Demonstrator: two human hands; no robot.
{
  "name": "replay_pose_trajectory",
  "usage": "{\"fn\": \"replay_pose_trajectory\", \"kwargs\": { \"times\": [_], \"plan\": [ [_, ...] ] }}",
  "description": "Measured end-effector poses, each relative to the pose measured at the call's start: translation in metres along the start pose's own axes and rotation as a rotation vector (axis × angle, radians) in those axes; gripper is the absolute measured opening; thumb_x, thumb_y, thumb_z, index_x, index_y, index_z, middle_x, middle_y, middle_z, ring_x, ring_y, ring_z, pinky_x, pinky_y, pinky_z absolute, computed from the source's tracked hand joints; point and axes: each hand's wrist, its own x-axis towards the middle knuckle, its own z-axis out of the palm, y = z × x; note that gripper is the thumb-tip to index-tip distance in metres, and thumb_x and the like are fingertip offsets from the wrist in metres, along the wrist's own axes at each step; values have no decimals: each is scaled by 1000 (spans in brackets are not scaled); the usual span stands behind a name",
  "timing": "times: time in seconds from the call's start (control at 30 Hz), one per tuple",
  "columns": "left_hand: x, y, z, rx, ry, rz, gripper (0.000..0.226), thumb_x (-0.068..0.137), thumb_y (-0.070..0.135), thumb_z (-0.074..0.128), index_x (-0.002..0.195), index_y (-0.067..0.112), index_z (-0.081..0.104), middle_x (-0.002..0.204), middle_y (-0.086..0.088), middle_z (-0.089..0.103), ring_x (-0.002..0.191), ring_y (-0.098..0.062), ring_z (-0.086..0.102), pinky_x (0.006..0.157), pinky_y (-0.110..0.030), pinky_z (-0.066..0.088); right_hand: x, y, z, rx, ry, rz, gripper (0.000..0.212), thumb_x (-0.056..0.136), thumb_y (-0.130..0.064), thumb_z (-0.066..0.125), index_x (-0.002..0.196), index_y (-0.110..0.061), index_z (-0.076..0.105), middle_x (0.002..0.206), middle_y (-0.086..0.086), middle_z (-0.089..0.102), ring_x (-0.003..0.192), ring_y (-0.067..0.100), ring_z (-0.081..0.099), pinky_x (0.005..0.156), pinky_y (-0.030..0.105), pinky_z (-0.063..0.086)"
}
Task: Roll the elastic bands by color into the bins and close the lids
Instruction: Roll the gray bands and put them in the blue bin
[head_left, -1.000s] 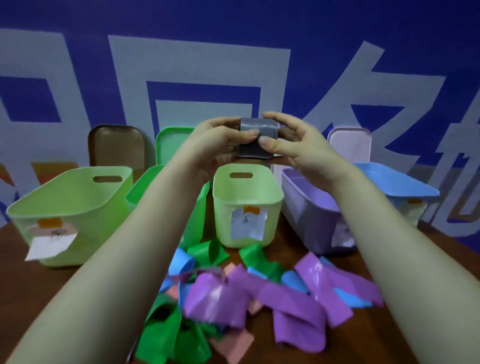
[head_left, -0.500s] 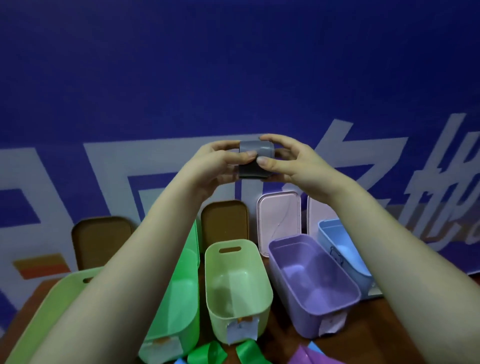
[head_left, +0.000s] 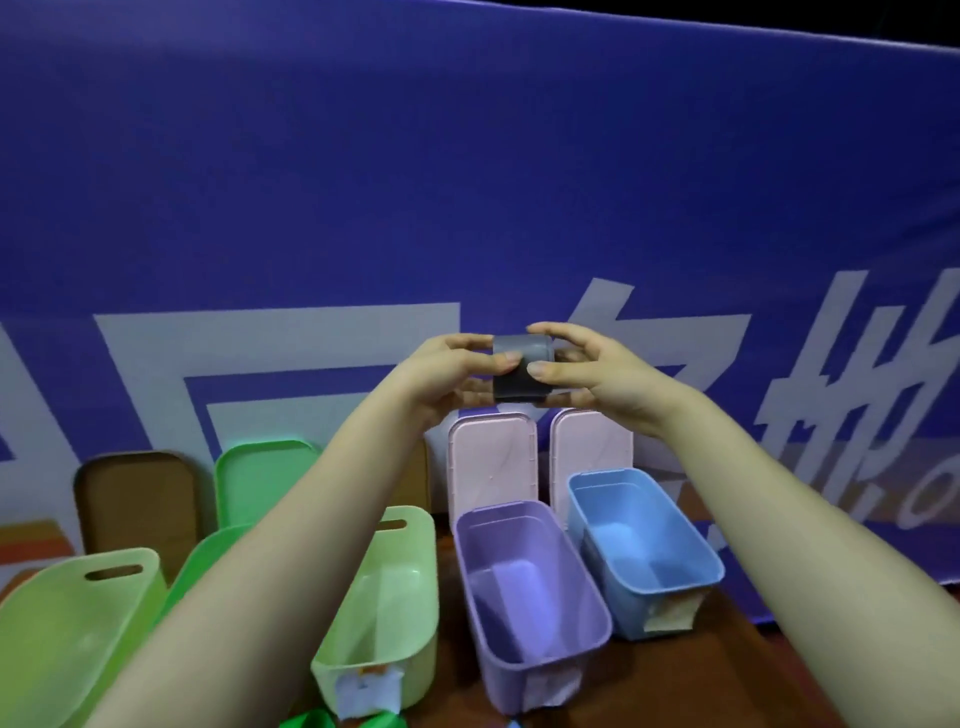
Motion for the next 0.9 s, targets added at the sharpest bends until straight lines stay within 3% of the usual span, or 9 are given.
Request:
{"fn": "replay_pose_trajectory", "kwargs": {
  "times": [0.17, 0.27, 0.37, 0.43, 0.53, 0.67, 0.73, 0.83, 0.9],
  "plan": [
    [18, -37, 72, -64, 56, -61, 31, 78, 10, 76, 100, 16, 56, 99, -9, 67, 89, -26, 70, 81, -38, 57, -16, 33, -67, -8, -64, 94, 52, 85, -12, 69, 132, -23, 50, 121, 9, 64, 104, 24, 67, 87, 37, 57],
    [30, -58, 102, -89, 67, -110, 38, 77, 8, 76, 111, 10, 58, 103, -14, 70, 90, -29, 70, 83, -39, 57, -19, 58, -100, 5, -86, 149, 57, 83, -13, 71, 133, -27, 49, 119, 8, 65, 103, 23, 68, 88, 39, 56],
    [44, -78, 125, -122, 77, -154, 30, 78, 9, 75, 104, 12, 61, 105, -14, 69, 91, -30, 70, 80, -36, 57, -19, 82, -123, 43, -88, 212, 61, 81, -14, 73, 134, -28, 48, 122, 5, 64, 105, 24, 67, 90, 39, 55],
    [56, -92, 137, -132, 67, -189, 24, 80, 8, 73, 102, 10, 64, 101, -10, 70, 88, -27, 69, 77, -33, 57, -18, 98, -135, 60, -70, 250, 55, 81, -13, 73, 130, -23, 51, 122, 4, 64, 104, 23, 67, 87, 36, 56],
    [76, -117, 149, -145, 53, -254, 39, 78, 10, 75, 115, 6, 61, 104, -11, 69, 87, -25, 69, 74, -31, 58, -14, 125, -148, 89, -65, 284, 43, 82, -8, 72, 121, -18, 59, 115, 6, 68, 103, 25, 68, 90, 42, 55],
    [97, -153, 161, -121, 18, -362, 4, 85, 10, 68, 88, 13, 65, 84, -4, 67, 81, -19, 64, 73, -29, 56, -6, 162, -161, 129, -52, 401, 38, 84, -4, 69, 119, -13, 58, 110, 8, 67, 100, 27, 68, 81, 36, 58],
    [109, -173, 167, -115, 12, -413, 8, 86, 12, 67, 94, 10, 67, 90, -7, 66, 87, -21, 63, 78, -32, 55, -1, 183, -166, 130, -56, 471, 32, 85, -2, 66, 116, -10, 60, 107, 12, 68, 96, 27, 68, 81, 36, 59],
    [129, -203, 175, -139, 58, -514, 15, 86, 12, 66, 101, 8, 65, 94, -10, 66, 84, -21, 64, 65, -30, 56, 9, 214, -172, 149, -35, 547, 28, 85, -1, 65, 113, -5, 62, 104, 14, 67, 92, 29, 66, 82, 40, 58],
    [140, -220, 179, -151, 93, -560, 14, 85, 12, 66, 99, 9, 66, 96, -10, 66, 86, -22, 63, 68, -32, 55, 17, 233, -178, 152, -5, 589, 19, 86, -1, 65, 104, -6, 62, 102, 13, 66, 90, 30, 65, 85, 44, 56]
  ]
}}
